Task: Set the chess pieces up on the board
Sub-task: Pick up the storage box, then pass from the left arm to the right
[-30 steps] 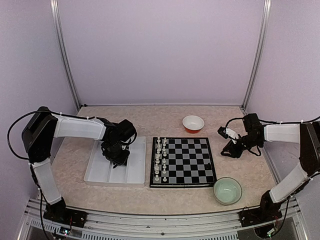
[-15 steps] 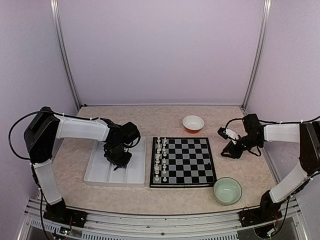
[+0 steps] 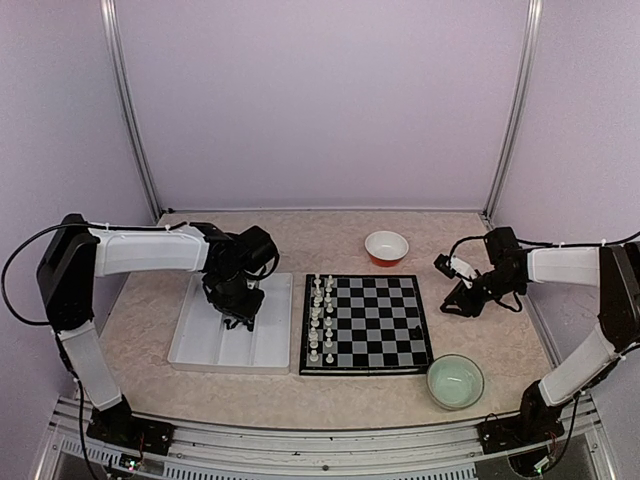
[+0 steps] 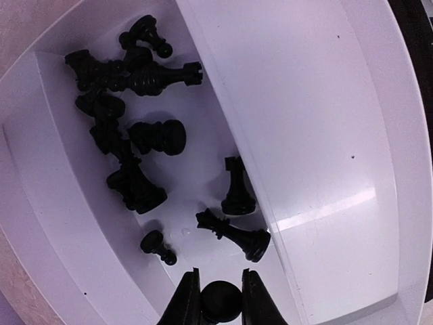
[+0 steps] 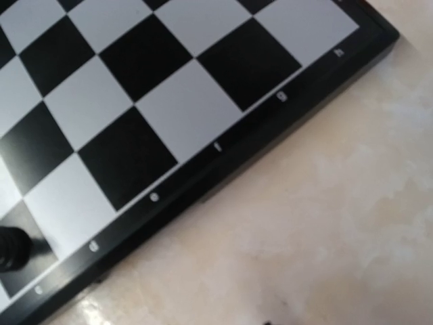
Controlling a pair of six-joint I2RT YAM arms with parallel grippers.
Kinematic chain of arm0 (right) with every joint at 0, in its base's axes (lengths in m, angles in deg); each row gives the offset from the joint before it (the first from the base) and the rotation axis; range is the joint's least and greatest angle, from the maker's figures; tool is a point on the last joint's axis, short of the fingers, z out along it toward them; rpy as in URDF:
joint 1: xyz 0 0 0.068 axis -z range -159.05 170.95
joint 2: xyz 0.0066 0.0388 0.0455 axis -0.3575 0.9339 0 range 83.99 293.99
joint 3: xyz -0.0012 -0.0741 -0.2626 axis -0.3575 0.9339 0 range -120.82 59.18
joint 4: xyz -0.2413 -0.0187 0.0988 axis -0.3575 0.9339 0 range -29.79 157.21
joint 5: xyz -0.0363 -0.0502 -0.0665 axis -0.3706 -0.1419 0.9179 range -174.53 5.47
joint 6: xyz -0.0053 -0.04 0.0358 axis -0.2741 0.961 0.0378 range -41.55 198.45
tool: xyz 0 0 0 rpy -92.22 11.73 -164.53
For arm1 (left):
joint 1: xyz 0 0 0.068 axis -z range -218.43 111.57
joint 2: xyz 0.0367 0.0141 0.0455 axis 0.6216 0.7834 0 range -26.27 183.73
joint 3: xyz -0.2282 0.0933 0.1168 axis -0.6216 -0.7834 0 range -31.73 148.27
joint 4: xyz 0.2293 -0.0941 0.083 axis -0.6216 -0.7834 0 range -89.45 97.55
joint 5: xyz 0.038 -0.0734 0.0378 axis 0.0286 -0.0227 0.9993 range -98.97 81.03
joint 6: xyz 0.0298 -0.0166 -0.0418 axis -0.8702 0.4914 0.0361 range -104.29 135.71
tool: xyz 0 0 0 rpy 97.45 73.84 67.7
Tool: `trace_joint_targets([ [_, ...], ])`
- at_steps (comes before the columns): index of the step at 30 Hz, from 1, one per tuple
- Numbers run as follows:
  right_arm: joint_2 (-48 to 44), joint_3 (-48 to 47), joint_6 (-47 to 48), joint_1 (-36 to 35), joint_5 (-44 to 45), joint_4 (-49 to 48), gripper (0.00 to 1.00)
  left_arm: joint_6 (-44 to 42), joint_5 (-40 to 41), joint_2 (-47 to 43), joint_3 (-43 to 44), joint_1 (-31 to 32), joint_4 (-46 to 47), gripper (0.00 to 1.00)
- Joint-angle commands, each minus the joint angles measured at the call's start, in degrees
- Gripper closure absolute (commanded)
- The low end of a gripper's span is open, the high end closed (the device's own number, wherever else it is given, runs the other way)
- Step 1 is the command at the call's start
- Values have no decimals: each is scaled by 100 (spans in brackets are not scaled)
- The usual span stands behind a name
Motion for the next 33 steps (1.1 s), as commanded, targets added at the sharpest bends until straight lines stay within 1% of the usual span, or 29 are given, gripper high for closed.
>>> trace_joint_targets([
  [1, -140, -251, -70, -141, -272, 144, 71, 158, -247, -323, -23, -160, 220, 88],
  [4, -446, -403, -96, -495, -156, 146, 72, 209, -569, -535, -28, -350, 467, 87],
  [7, -775, -756, 195, -1372, 204, 233, 73, 253, -1023, -673, -72, -579, 696, 87],
  [10, -916, -1242, 696, -2447, 875, 245, 73, 308, -1640, -724, -155, -791, 893, 87],
  [12, -680, -1764, 991, -3166, 1254, 360, 73, 334, -1966, -734, -146, -917, 917, 87],
  [15, -42, -2509, 1449, -4184, 1871, 406, 75, 337, -2490, -690, -75, -1084, 861, 87],
  [18, 612, -2915, 2188, -5117, 2726, 88, 76, 281, -2826, -588, 77, -1206, 679, 87],
  [20, 998, -3035, 2654, -5562, 3284, -293, 77, 250, -3055, -540, 155, -1268, 576, 87],
  [23, 1521, -3166, 3157, -5994, 3817, -874, 76, 309, -3382, -528, 167, -1318, 528, 87],
  [29, 2070, -3152, 3861, -6497, 4470, -1945, 70, 442, -3996, -599, -116, -1330, 553, 87],
  [33, 2383, -2893, 4362, -6708, 5012, -3113, 70, 541, -4236, -611, -262, -1330, 702, 87],
])
